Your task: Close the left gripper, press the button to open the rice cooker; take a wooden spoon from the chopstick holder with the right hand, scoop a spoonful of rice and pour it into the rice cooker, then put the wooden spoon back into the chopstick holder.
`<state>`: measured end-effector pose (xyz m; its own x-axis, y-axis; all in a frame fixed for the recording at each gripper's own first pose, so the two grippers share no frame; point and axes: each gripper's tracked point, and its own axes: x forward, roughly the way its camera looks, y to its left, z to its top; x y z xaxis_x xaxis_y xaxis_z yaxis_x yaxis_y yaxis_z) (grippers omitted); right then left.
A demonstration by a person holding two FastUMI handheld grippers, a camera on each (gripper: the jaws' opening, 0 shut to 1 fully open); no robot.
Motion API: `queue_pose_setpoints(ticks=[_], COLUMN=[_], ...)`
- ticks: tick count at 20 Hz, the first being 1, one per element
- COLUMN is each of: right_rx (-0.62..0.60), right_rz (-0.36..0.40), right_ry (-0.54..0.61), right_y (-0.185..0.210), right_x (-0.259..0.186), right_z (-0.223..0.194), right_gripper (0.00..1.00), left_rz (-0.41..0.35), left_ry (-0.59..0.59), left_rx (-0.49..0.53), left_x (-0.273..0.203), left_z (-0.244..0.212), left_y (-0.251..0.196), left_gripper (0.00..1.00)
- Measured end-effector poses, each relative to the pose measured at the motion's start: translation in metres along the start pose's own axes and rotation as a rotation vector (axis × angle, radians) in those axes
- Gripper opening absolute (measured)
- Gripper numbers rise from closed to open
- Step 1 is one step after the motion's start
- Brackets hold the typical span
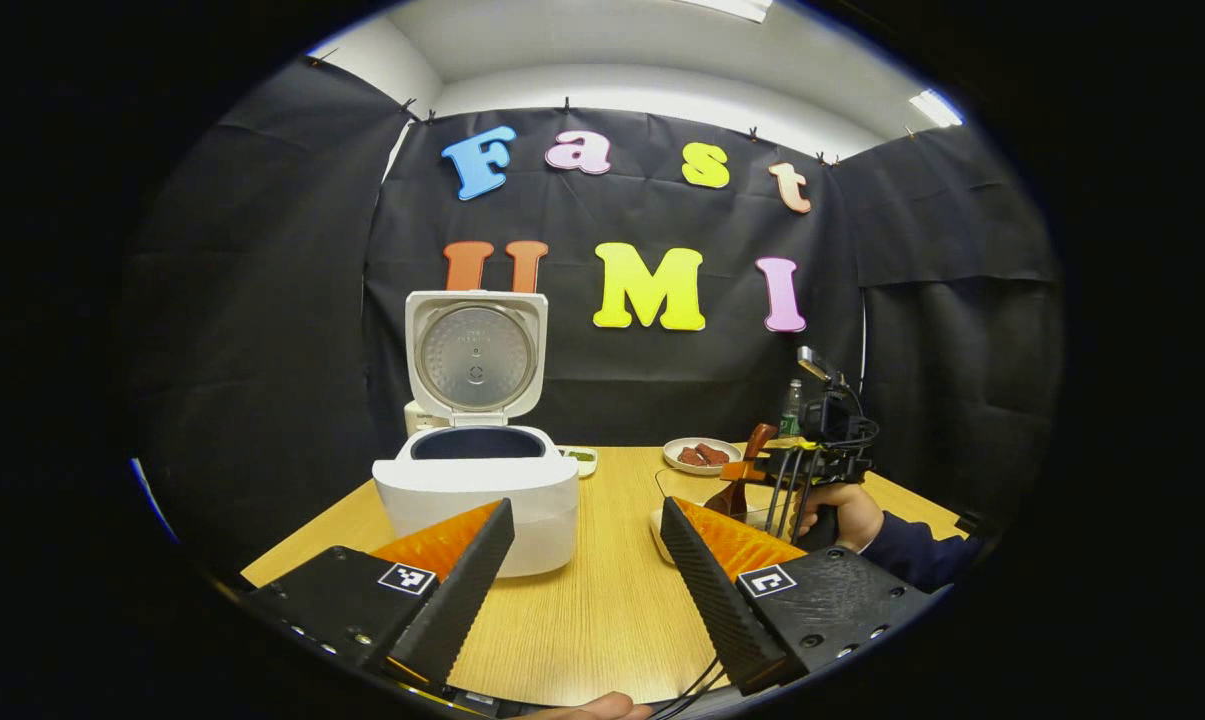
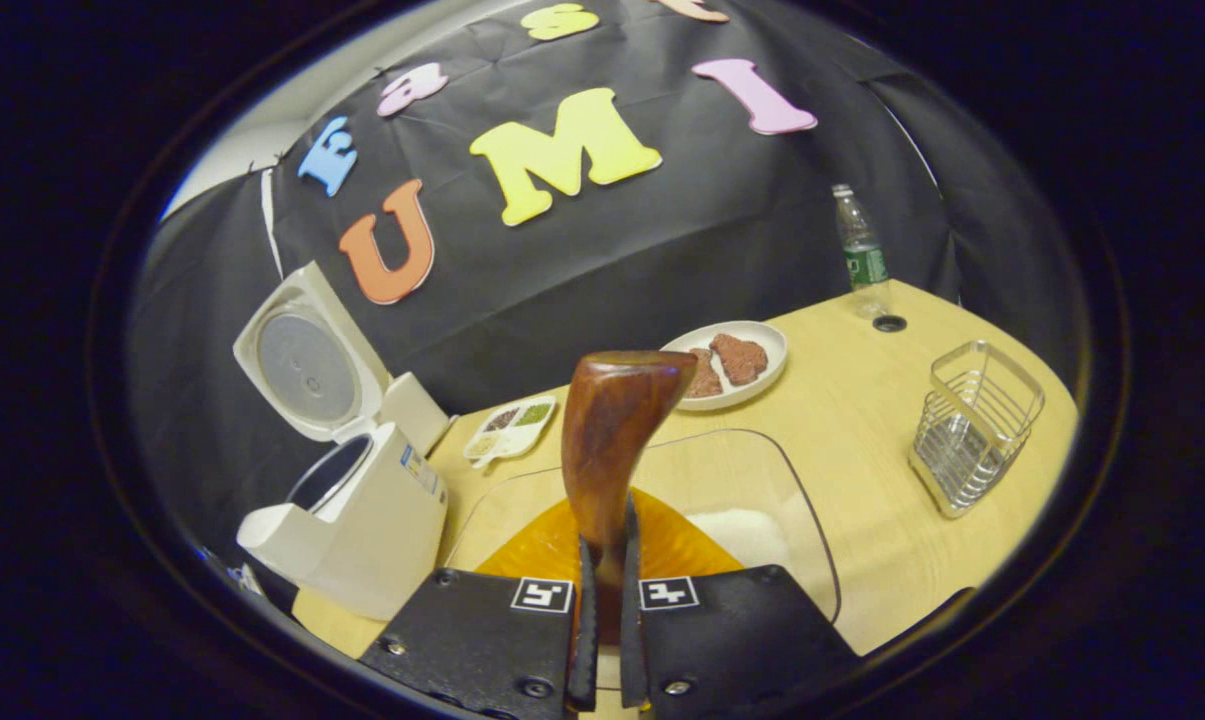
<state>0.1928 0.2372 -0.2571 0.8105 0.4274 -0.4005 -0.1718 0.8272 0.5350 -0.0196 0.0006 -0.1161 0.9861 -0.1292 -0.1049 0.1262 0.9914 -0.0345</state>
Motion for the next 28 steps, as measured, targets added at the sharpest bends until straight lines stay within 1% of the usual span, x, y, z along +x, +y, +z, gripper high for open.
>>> queue_pose_setpoints(ticks=[2,8,11,14,15,16,17,18,19,20,21,22,25,28], right_rx=[0.078,0.267,0.402,0.585,0.661,0.735,0.815,0.884,0.933,0.953,0.959,0.946,0.896,0.873], right_rz=[0.031,0.047,0.081,0.160,0.194,0.235,0.277,0.320,0.354,0.380,0.406,0.425,0.421,0.427], right_ry=[-0.019,-0.114,-0.162,-0.220,-0.240,-0.256,-0.264,-0.256,-0.241,-0.225,-0.216,-0.210,-0.208,-0.181], right_y=[-0.003,-0.023,-0.026,-0.022,-0.020,-0.016,-0.010,-0.004,0.005,0.015,0.026,0.037,0.063,0.092], right_x=[-0.005,-0.028,-0.039,-0.054,-0.061,-0.068,-0.072,-0.075,-0.078,-0.081,-0.086,-0.089,-0.085,-0.068], right_z=[0.011,0.044,0.061,0.083,0.090,0.098,0.106,0.111,0.112,0.114,0.116,0.119,0.119,0.118], right_gripper=[0.11,0.07,0.07,0.07,0.08,0.07,0.08,0.05,0.07,0.08,0.06,0.07,0.06,0.06], left_rz=[0.006,0.009,0.008,0.010,0.013,0.015,0.015,0.013,0.006,-0.005,-0.015,-0.019,-0.021,-0.025], left_ry=[0.001,0.012,0.011,0.012,0.012,0.010,0.008,0.006,0.006,0.006,0.002,-0.003,-0.022,-0.031], left_rx=[0.009,0.036,0.039,0.035,0.034,0.033,0.032,0.029,0.024,0.016,0.009,0.007,0.005,-0.004], left_x=[0.000,0.004,0.003,0.004,0.003,0.003,0.002,0.002,0.001,-0.001,-0.003,-0.005,-0.011,-0.018], left_z=[0.002,0.005,0.009,0.010,0.010,0.011,0.013,0.013,0.013,0.014,0.016,0.017,0.021,0.025], left_y=[0.000,-0.004,-0.005,-0.002,-0.001,0.001,0.002,0.004,0.004,0.002,0.003,0.005,0.013,0.021], left_gripper=[0.94,0.94,0.94,0.94,0.94,0.94,0.94,0.94,0.94,0.94,0.94,0.94,0.94,0.94])
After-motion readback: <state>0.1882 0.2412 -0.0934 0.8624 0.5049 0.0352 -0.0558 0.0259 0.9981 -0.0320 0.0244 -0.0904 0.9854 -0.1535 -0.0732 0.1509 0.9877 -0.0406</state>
